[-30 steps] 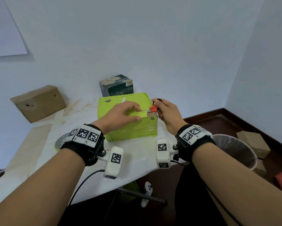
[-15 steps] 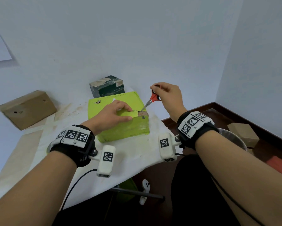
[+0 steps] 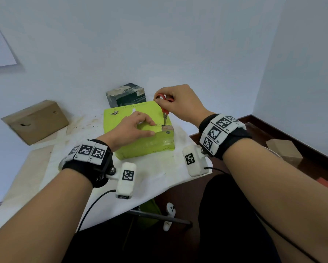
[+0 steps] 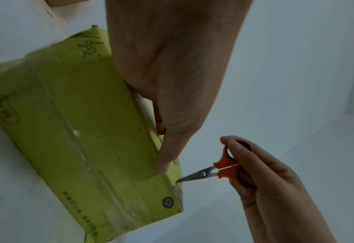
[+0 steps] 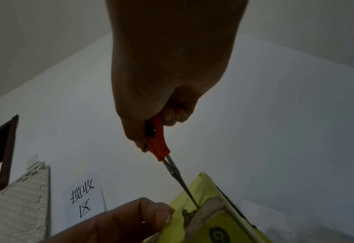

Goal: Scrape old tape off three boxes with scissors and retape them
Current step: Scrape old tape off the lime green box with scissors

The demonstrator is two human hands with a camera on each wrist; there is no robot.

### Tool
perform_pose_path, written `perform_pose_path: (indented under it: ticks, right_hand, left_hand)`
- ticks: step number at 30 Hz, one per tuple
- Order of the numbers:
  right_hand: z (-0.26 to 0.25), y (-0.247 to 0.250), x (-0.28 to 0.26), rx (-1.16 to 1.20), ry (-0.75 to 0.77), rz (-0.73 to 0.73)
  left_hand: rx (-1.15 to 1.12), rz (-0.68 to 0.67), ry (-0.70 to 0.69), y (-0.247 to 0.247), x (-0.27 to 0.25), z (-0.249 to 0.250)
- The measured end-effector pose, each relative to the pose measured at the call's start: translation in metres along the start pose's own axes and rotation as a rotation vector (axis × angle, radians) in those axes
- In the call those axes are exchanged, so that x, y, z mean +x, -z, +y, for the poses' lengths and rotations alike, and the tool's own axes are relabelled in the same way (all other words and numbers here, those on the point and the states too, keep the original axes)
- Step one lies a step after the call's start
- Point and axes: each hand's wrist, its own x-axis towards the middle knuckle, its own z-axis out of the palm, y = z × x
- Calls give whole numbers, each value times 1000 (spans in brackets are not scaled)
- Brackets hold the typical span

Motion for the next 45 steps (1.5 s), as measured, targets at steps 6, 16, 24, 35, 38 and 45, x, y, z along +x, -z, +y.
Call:
perform_pose_path:
  ticks: [6,16,24,35,38,45]
  right_hand:
    - [5,-10,-4,43,-47,-16]
    - [45,-10,-26,688,-609,164]
    - [54,-27,-39,946,-807,203]
    - [49,-25,-18,798,-734,454]
    - [44,-29,-18,815,-679,366]
    - [33,-42,-9,516,-496,172]
  left_hand:
    - [18,10,-10,0,-1,-1]
    - [26,7,-3,0,-1,0]
    - [16,1,-2,0,-2,2]
    - [16,1,0,0,1,-1]
    - [54,25,-31,-1,-1,0]
    - [172,31,-65,-3,-10,10]
